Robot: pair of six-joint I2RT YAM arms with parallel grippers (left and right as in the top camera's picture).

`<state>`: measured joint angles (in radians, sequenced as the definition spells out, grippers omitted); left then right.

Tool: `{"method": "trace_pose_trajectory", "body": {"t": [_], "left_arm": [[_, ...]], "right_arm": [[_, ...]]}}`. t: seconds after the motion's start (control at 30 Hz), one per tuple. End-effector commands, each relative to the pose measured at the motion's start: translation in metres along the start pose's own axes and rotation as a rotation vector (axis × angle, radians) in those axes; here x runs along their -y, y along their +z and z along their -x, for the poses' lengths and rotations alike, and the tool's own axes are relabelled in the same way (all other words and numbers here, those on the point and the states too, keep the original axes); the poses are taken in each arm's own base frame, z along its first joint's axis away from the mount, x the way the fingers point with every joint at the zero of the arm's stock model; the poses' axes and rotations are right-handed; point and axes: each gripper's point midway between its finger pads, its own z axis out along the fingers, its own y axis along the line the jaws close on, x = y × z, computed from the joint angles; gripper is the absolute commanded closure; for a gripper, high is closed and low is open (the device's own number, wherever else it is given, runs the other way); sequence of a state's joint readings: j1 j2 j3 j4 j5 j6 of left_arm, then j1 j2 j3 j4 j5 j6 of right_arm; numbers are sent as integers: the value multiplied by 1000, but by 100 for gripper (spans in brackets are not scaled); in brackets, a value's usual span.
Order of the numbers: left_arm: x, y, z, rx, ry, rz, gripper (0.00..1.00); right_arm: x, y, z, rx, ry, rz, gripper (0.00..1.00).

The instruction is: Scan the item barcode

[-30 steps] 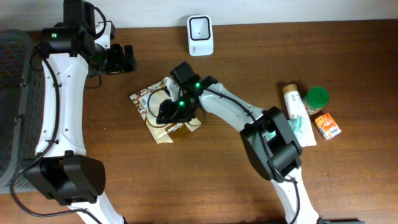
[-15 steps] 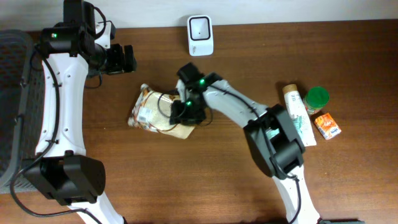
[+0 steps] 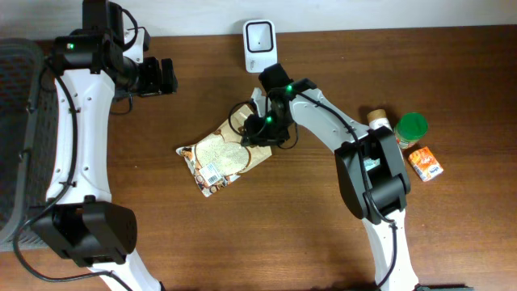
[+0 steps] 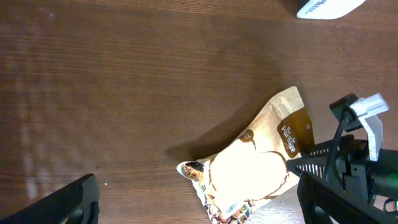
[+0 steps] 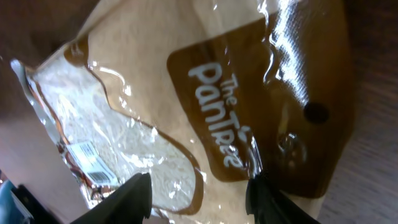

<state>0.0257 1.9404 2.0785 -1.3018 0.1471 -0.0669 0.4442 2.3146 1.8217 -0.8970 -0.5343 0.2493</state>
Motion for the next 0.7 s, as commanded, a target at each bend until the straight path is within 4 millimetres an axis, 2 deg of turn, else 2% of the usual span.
{"method": "trace_pose_trajectory", "body": {"t": [0.0, 0.07, 0.17, 0.2, 0.33, 0.43, 0.5, 0.57, 0.6, 0.63, 0.67], "left_arm": [[1, 1, 0, -3, 17, -10, 1], [1, 1, 0, -3, 17, -10, 1], [1, 1, 0, -3, 17, -10, 1], [2, 1, 0, -3, 17, -13, 1], [2, 1, 0, -3, 17, -13, 1], [4, 1, 0, -4, 12, -27, 1], [17, 0, -10, -42, 5, -100, 1], [27, 1, -5, -27, 11, -159, 4], [30, 2, -5, -33, 11, -174, 24], [33, 7, -10, -58, 6, -189, 51], [33, 13, -16, -89, -14, -185, 99]], "right_arm": [[8, -47, 25, 68, -98, -10, 49], [25, -75, 36, 99, -134, -34, 46], [55, -96, 46, 143, -146, -48, 45], [64, -95, 47, 141, -149, -51, 45], [79, -86, 45, 118, -150, -45, 45], [79, -79, 44, 103, -150, -42, 45], [78, -77, 43, 99, -151, -41, 45], [73, -76, 43, 99, -153, -18, 45], [71, -76, 43, 99, -154, -5, 45], [69, -76, 43, 99, -154, 6, 45], [68, -76, 42, 99, -154, 13, 45]]}}
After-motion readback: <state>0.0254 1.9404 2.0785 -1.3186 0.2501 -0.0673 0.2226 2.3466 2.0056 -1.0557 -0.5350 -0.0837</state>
